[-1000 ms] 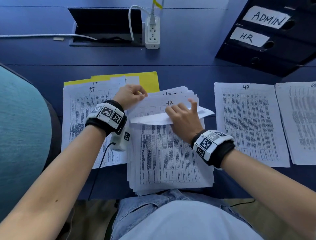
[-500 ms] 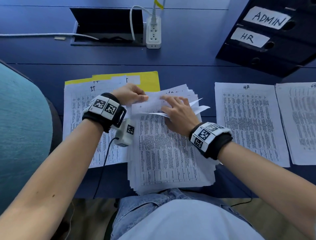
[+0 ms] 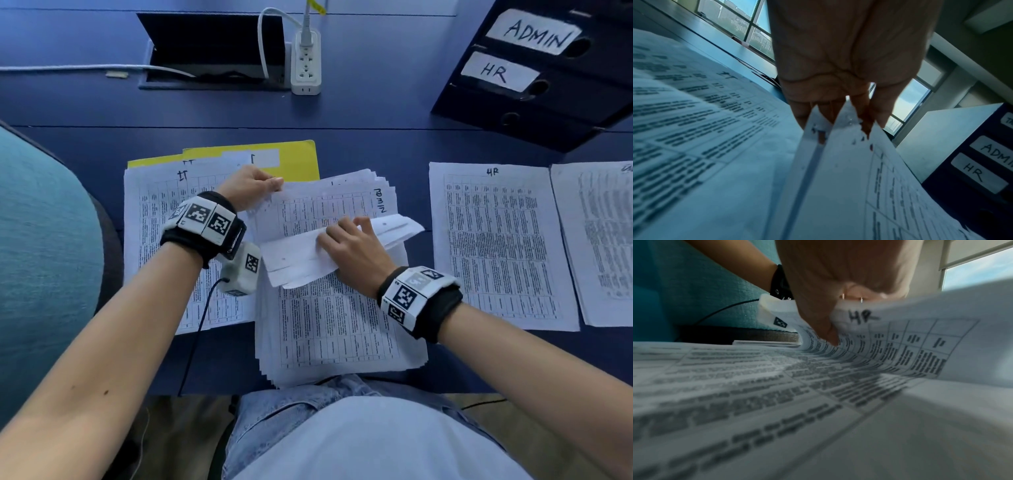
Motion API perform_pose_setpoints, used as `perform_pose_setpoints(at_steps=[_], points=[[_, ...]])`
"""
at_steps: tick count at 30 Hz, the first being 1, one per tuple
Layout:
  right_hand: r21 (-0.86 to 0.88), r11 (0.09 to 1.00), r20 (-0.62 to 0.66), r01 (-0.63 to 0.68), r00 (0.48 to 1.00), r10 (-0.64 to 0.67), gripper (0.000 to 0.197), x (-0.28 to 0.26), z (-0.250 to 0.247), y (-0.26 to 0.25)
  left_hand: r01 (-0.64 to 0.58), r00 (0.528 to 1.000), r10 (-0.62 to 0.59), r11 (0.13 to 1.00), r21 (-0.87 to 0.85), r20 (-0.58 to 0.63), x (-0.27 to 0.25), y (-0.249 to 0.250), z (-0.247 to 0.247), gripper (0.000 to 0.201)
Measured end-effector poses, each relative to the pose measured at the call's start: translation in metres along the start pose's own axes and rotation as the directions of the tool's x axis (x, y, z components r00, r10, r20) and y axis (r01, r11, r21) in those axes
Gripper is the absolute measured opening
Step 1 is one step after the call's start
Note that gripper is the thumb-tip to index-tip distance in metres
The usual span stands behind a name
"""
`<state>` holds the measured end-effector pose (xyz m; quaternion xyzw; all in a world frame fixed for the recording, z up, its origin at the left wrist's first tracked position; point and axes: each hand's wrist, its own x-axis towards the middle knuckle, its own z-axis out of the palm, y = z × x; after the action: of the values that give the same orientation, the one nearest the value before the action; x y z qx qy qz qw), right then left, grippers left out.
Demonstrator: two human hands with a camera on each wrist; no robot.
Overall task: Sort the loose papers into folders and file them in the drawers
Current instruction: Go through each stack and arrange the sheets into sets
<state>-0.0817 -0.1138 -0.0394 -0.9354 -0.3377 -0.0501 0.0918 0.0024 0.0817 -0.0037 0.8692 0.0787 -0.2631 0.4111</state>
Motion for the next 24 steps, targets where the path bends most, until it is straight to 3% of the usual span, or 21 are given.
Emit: perform_pose_setpoints(at_steps=[5, 8, 9, 10, 12, 13, 16, 18, 20, 22, 23, 24], points=[[0.064, 0.991, 0.092, -0.116, 0.99, 0.11, 0.052, 0.014, -0.007, 0.002, -0.057, 0.993, 0.058, 0.998, -0.011, 0.105, -0.008, 0.001, -0.005, 0.027], [0.074, 0.962, 0.177, -0.262, 0.953, 0.246, 0.034, 0.027, -0.021, 0.008, -0.161, 0.975, 0.165, 0.986, -0.042, 0.147, -0.014, 0.002, -0.005, 0.016], [0.055, 0.954, 0.186, -0.295, 0.942, 0.281, 0.023, 0.031, -0.027, 0.012, -0.194, 0.971, 0.202, 0.978, -0.072, 0.129, -0.017, 0.005, -0.005, 0.022], [0.047, 0.946, 0.174, -0.322, 0.935, 0.309, 0.015, 0.036, -0.033, 0.017, -0.216, 0.969, 0.228, 0.968, -0.124, 0.095, -0.019, 0.005, -0.006, 0.042], [0.053, 0.922, 0.126, -0.384, 0.918, 0.375, 0.011, 0.047, -0.051, 0.028, -0.211, 0.972, 0.233, 0.92, -0.329, 0.031, -0.021, 0.009, -0.005, 0.07], [0.079, 0.906, 0.089, -0.415, 0.909, 0.408, 0.011, 0.053, -0.06, 0.035, -0.218, 0.968, 0.25, 0.889, -0.403, 0.027, -0.022, 0.009, -0.004, 0.069], [0.203, 0.866, 0.0, -0.458, 0.884, 0.467, 0.017, 0.069, -0.088, 0.047, -0.292, 0.953, 0.296, 0.857, -0.426, -0.057, -0.029, 0.016, 0.004, 0.027], [0.277, 0.841, -0.087, -0.465, 0.859, 0.504, 0.019, 0.074, -0.098, 0.051, -0.37, 0.929, 0.315, 0.825, -0.427, -0.194, -0.032, 0.022, 0.007, 0.028], [0.341, 0.786, -0.202, -0.516, 0.777, 0.597, 0.038, 0.072, -0.103, 0.055, -0.432, 0.892, 0.302, 0.789, -0.436, -0.338, -0.032, 0.028, 0.003, 0.016], [0.483, 0.658, -0.283, -0.578, 0.607, 0.742, 0.071, 0.063, -0.106, 0.061, -0.515, 0.839, 0.318, 0.728, -0.453, -0.442, -0.038, 0.036, -0.005, 0.007], [0.61, 0.546, -0.233, -0.574, 0.529, 0.816, 0.082, 0.057, -0.107, 0.064, -0.566, 0.806, 0.344, 0.685, -0.458, -0.482, -0.042, 0.04, -0.01, 0.006], [0.76, 0.405, -0.126, -0.508, 0.497, 0.859, 0.082, 0.051, -0.108, 0.067, -0.609, 0.779, 0.374, 0.643, -0.464, -0.504, -0.049, 0.046, -0.014, 0.01]])
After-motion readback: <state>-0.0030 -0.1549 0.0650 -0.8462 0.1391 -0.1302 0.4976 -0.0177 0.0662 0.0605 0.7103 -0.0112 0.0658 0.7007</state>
